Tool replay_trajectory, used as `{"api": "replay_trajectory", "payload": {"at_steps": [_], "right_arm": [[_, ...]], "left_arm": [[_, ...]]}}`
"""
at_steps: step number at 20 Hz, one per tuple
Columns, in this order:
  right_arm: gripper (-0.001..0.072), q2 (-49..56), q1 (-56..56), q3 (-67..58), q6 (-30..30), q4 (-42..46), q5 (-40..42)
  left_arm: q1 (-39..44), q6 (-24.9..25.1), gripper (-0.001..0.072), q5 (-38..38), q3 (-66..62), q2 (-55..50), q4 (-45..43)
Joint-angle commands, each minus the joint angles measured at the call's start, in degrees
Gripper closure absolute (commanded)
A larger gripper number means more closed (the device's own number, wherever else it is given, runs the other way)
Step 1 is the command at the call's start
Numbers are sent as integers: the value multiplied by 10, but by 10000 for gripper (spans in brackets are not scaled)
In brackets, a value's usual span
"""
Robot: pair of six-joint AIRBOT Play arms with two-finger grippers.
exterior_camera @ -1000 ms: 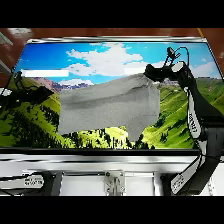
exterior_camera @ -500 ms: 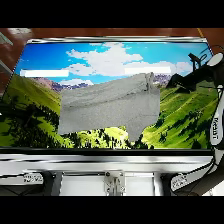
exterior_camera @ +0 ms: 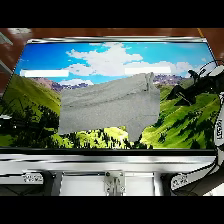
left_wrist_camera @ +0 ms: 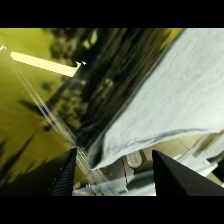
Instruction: Fold the shirts.
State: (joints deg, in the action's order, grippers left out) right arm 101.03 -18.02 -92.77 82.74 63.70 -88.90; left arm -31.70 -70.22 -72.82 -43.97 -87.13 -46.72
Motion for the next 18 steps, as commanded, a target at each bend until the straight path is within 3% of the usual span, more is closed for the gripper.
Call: {"api": "replay_trajectory", "payload": {"at_steps": [1,3,5,8,9,13,18], "right_arm": [[62,0,-1,5,0,-4,9],[62,0,-1,5,0,-4,9],[62,0,-1,5,0,1,9],[61,1,-1,26,2,20,15],[62,1,-1,48,2,17,23],[61,10,-1,140,-3,-36,87],[63,57,29,155,-30,-70,105]], "left_arm": [[30,5,140,10,7,-24,21],[58,6,176,22,7,-39,29],[68,-16,367,58,7,-39,33],[67,0,627,51,2,-35,59],[67,12,668,40,0,-32,58],[66,42,669,33,-2,-7,58],[65,51,669,34,-2,25,58]]}}
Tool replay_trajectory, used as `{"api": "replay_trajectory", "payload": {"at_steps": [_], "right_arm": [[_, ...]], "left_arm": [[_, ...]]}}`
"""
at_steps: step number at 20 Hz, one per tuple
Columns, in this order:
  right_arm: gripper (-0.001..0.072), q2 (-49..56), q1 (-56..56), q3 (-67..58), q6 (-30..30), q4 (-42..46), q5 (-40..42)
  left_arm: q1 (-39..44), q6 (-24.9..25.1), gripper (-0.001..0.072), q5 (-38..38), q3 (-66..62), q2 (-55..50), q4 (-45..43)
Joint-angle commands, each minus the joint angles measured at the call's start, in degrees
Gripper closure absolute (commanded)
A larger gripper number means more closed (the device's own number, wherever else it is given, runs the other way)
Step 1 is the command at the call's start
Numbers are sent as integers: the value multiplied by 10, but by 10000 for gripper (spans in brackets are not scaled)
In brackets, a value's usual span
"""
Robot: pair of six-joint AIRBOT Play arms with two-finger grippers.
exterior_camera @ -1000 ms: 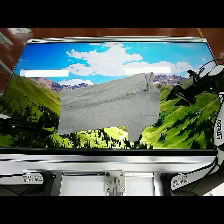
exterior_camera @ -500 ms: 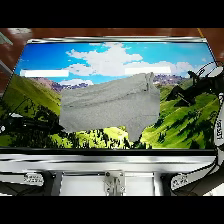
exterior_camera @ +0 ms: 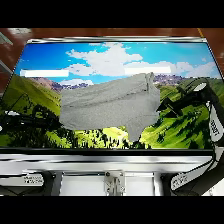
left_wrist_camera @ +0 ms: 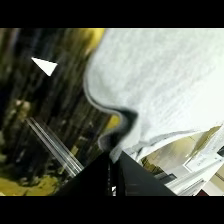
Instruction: Fold the shirts.
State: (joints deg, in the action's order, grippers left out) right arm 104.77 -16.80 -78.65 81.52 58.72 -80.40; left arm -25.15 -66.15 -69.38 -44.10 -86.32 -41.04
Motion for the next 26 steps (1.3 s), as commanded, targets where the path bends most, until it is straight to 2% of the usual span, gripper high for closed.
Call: {"api": "replay_trajectory", "payload": {"at_steps": [1,3,4,5,6,9,12,14,17,19,20,23,26], "right_arm": [[65,23,24,14,-18,-16,29],[225,26,35,14,-10,-15,46],[256,28,41,13,-8,-17,48],[478,28,43,13,-8,-17,47],[647,25,44,13,-8,-22,46],[651,-25,44,-3,-92,-73,43],[652,-135,44,-104,-149,-77,55],[651,-216,44,-219,-163,-76,73],[651,-322,44,-397,-156,-35,190],[651,-392,44,-431,-126,2,266],[651,-430,44,-429,-113,24,274],[651,-515,44,-429,-82,78,200],[651,-584,44,-429,-81,108,108]], "left_arm": [[-1,10,669,-1,-1,24,1],[-2,10,669,-1,-6,36,1],[-3,11,669,-1,-13,40,1],[-3,12,669,-3,-23,42,1],[-3,12,670,-7,-37,43,1],[-1,38,672,-45,-115,62,2],[6,45,672,-93,-280,120,8],[10,45,671,-68,-423,170,30],[11,44,671,33,-651,242,41],[11,36,671,90,-755,280,33],[11,13,670,101,-781,300,24],[11,-53,671,69,-776,380,-63],[11,-57,671,0,-747,452,-140]]}}
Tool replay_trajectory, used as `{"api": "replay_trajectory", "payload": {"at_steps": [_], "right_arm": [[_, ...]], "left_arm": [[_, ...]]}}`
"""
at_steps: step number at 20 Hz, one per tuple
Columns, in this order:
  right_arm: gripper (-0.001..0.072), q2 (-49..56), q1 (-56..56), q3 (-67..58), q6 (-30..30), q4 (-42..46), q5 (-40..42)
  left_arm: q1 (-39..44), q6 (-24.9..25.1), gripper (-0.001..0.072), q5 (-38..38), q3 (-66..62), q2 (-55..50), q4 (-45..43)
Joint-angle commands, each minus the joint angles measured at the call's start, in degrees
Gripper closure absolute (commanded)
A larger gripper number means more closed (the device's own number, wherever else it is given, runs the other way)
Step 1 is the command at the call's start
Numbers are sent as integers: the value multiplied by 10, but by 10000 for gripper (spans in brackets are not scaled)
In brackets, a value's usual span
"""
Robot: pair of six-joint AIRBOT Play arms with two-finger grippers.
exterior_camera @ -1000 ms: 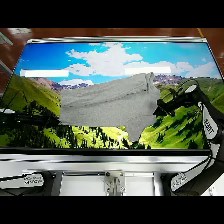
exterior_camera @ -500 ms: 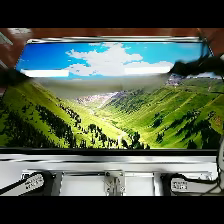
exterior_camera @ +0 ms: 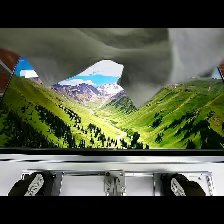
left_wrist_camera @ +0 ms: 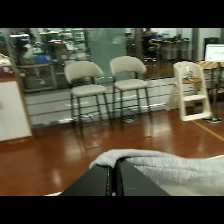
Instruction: Fold the shirts.
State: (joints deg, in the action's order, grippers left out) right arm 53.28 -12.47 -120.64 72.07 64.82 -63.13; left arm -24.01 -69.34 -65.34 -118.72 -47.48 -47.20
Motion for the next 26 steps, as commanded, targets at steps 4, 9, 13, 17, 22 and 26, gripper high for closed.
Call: {"api": "replay_trajectory", "payload": {"at_steps": [4,9,13,17,22,26], "right_arm": [[651,-123,1,-10,38,76,-102],[651,-108,1,-5,64,112,-183],[651,-47,1,91,67,111,-323],[651,48,1,286,87,87,-315],[651,238,64,401,87,27,-6],[651,376,127,401,87,28,271]], "left_arm": [[0,-29,670,-89,14,104,-112],[0,-56,670,-185,34,99,-114],[0,-55,671,-245,170,99,-172],[2,-55,671,-221,418,73,-186],[40,-49,671,-37,561,-108,-185],[82,-49,670,113,497,-301,-139]]}}
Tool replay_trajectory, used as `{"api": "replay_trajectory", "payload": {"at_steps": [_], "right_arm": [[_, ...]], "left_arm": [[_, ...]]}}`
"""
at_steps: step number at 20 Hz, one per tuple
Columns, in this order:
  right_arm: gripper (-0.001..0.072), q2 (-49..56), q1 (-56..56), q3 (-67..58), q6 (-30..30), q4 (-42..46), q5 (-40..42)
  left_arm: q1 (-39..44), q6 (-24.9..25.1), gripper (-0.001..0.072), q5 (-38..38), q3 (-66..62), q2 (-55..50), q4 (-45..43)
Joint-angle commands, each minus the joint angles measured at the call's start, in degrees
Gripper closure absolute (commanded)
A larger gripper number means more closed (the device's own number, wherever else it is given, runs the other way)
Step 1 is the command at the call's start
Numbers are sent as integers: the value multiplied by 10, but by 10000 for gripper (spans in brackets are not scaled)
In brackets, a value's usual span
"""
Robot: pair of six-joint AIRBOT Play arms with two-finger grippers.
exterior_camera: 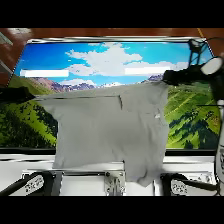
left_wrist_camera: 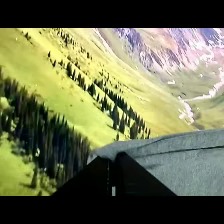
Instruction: Fold the shirts.
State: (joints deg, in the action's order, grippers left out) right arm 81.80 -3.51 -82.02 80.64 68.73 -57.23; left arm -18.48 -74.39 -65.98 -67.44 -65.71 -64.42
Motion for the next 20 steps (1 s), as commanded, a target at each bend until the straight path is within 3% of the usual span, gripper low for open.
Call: {"api": "replay_trajectory", "payload": {"at_steps": [1,3,6,12,15,20], "right_arm": [[651,111,40,15,2,-12,264],[651,144,40,15,2,-12,339],[651,179,38,15,2,-12,384],[650,206,38,15,2,-9,351],[650,177,31,15,0,27,268],[651,130,-15,15,20,49,16]], "left_arm": [[37,2,670,152,-39,-159,45],[61,2,670,204,-81,-224,49],[89,2,670,252,-119,-291,49],[102,2,669,202,-124,-336,49],[88,13,670,117,-140,-331,47],[71,-1,671,-46,-164,-335,42]]}}
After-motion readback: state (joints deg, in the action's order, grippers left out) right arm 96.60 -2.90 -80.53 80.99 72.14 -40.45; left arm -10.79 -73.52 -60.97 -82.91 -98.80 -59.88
